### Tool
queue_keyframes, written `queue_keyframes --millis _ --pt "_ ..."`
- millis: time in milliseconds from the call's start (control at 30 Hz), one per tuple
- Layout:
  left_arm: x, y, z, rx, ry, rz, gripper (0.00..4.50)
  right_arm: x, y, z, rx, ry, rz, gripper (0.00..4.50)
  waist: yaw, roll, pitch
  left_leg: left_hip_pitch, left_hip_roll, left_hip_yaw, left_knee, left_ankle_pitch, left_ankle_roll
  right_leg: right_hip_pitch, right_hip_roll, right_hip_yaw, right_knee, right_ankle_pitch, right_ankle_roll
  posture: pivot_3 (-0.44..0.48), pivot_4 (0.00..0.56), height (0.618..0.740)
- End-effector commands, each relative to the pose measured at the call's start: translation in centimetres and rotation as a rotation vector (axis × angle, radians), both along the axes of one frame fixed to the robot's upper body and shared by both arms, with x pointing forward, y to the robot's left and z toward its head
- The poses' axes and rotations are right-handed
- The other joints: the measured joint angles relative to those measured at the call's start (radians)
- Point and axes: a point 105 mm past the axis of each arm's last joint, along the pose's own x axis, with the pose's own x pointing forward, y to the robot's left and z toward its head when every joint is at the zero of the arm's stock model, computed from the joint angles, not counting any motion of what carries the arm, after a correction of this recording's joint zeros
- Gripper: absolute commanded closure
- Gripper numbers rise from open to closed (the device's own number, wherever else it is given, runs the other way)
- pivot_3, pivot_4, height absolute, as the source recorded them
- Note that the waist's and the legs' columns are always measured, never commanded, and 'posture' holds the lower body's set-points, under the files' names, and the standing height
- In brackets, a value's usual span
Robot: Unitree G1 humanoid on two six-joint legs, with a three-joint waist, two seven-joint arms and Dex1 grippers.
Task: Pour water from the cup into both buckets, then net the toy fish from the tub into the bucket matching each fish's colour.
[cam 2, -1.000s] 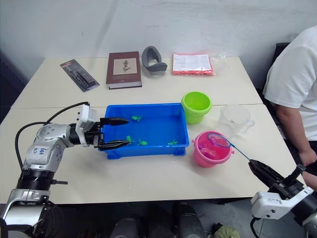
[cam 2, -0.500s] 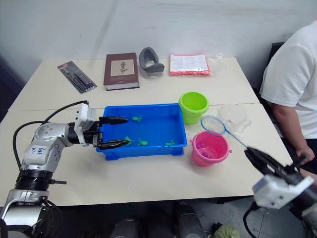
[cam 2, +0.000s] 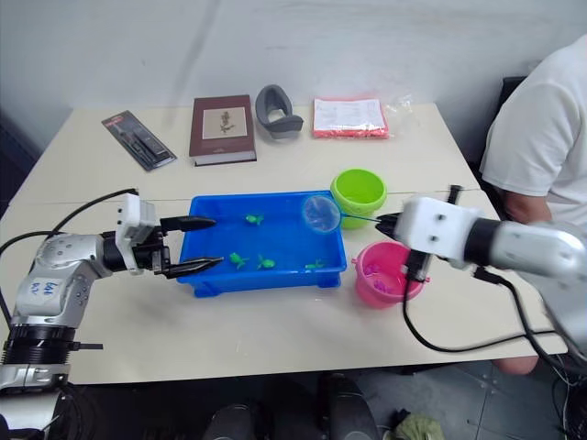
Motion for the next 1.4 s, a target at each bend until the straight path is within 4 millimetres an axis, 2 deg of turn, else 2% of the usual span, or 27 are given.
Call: queue_keyframes --millis 33,100,267,433,633,867,1033,1167,1233,1333,1400 --pt "-0.5 0.3 1.4 0.022 -0.058 0.010 0.06 1.1 1.1 -0.1 -0.090 -0.055 0.048 4.50 0.004 0.000 0.000 -0.008 -0.001 0.001 0.002 0.001 0.000 -0.008 0.000 0.000 0.003 0.000 0.000 0.000 0.150 0.740" --pt "-0.7 0.5 1.3 0.033 -0.044 0.016 0.06 1.3 1.7 -0.1 -0.118 -0.062 0.079 4.50 0.004 0.001 0.000 -0.013 -0.001 0.002 0.003 0.002 0.000 -0.013 0.000 0.000 0.006 0.000 0.001 0.000 0.150 0.740" --pt "-1.0 0.5 1.0 0.047 -0.036 0.023 0.06 2.3 2.5 -0.8 -0.187 -0.022 0.100 4.50 0.001 0.001 0.000 -0.013 0.000 0.002 0.003 0.002 0.000 -0.013 0.000 -0.001 0.002 0.000 0.001 0.000 0.150 0.740" --pt "-0.8 0.2 1.2 0.033 -0.043 0.012 0.06 3.2 2.4 -0.4 -0.315 0.020 0.105 4.50 0.000 0.001 0.000 -0.011 0.000 0.003 0.004 0.002 -0.001 -0.013 0.000 -0.001 0.004 0.000 0.000 0.000 0.150 0.740" --pt "-0.9 0.8 1.5 0.058 -0.054 0.005 0.06 3.2 2.3 -0.3 -0.444 0.130 0.154 4.50 -0.001 0.001 0.000 -0.011 0.000 0.003 0.003 0.002 -0.001 -0.013 0.000 -0.001 0.005 0.000 0.000 0.000 0.150 0.740" --pt "-1.3 2.3 1.1 0.108 -0.037 0.025 0.06 3.7 3.0 -1.3 -0.423 0.217 0.154 4.50 -0.002 0.001 0.001 -0.011 0.000 0.003 0.004 0.002 -0.001 -0.013 0.000 -0.001 0.005 0.000 0.000 0.000 0.150 0.740" --pt "-1.2 2.6 1.6 0.108 -0.069 0.054 0.06 3.8 2.9 -0.9 -0.330 0.304 0.105 4.50 -0.001 0.001 0.001 -0.011 0.000 0.003 0.004 0.002 -0.001 -0.013 -0.001 -0.001 0.006 0.000 -0.001 0.000 0.150 0.740" --pt "-1.5 2.7 1.5 0.107 -0.073 0.065 0.06 4.3 2.8 -1.2 -0.368 0.287 0.118 4.50 -0.001 0.001 0.001 -0.011 0.000 0.003 0.004 0.002 -0.001 -0.013 -0.001 -0.001 0.006 0.000 -0.001 0.000 0.150 0.740" --pt "-1.7 2.8 1.5 0.108 -0.076 0.070 0.06 4.9 3.3 -1.1 -0.384 0.221 0.130 4.50 -0.002 0.001 0.001 -0.011 0.000 0.003 0.004 0.002 -0.001 -0.013 -0.001 -0.001 0.005 0.000 -0.001 0.000 0.150 0.740" --pt "-2.0 2.9 1.5 0.104 -0.080 0.081 0.06 6.5 4.0 -0.3 -0.442 0.012 0.168 4.50 -0.003 0.001 0.001 -0.011 0.000 0.003 0.004 0.002 -0.001 -0.013 -0.001 -0.001 0.006 0.000 -0.001 0.000 0.150 0.740" --pt "-2.2 2.8 1.4 0.100 -0.078 0.083 0.06 6.4 4.2 -0.6 -0.447 0.017 0.202 4.50 -0.004 0.001 0.001 -0.011 0.000 0.003 0.004 0.002 -0.002 -0.013 0.000 -0.001 0.006 0.000 -0.001 0.000 0.150 0.740"
